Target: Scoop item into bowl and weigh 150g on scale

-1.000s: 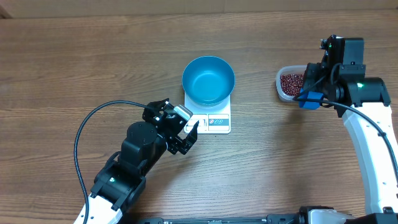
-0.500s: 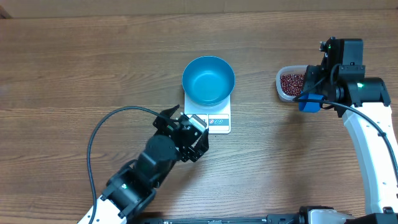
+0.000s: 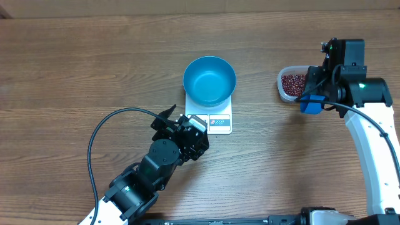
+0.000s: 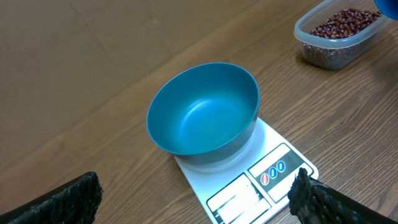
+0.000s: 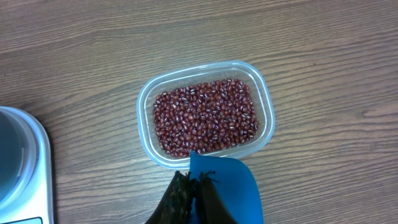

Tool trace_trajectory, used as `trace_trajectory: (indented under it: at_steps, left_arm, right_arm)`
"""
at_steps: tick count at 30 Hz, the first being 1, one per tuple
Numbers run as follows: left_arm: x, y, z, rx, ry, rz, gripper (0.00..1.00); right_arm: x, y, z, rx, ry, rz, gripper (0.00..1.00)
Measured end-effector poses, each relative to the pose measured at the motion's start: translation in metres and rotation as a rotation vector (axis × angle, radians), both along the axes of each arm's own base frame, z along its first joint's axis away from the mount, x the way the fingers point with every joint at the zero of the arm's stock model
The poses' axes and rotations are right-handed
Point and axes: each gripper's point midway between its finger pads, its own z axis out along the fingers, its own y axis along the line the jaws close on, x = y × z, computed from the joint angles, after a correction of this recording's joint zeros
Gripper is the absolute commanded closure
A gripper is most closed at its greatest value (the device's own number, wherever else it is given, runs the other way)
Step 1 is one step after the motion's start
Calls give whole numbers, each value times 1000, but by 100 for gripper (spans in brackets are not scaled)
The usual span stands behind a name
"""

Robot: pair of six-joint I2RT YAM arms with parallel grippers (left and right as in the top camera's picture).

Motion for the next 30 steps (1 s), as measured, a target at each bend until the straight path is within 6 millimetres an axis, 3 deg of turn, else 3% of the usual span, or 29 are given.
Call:
trace_trajectory:
  at_steps: [19,30]
  left_arm:
    - [0,0,-1,4,4,0,0]
    - [0,0,-1,4,4,0,0]
  right_arm:
    - [1,0,0,-2,-3,2,96]
    - [19,-1,15,-47,-92,49,96]
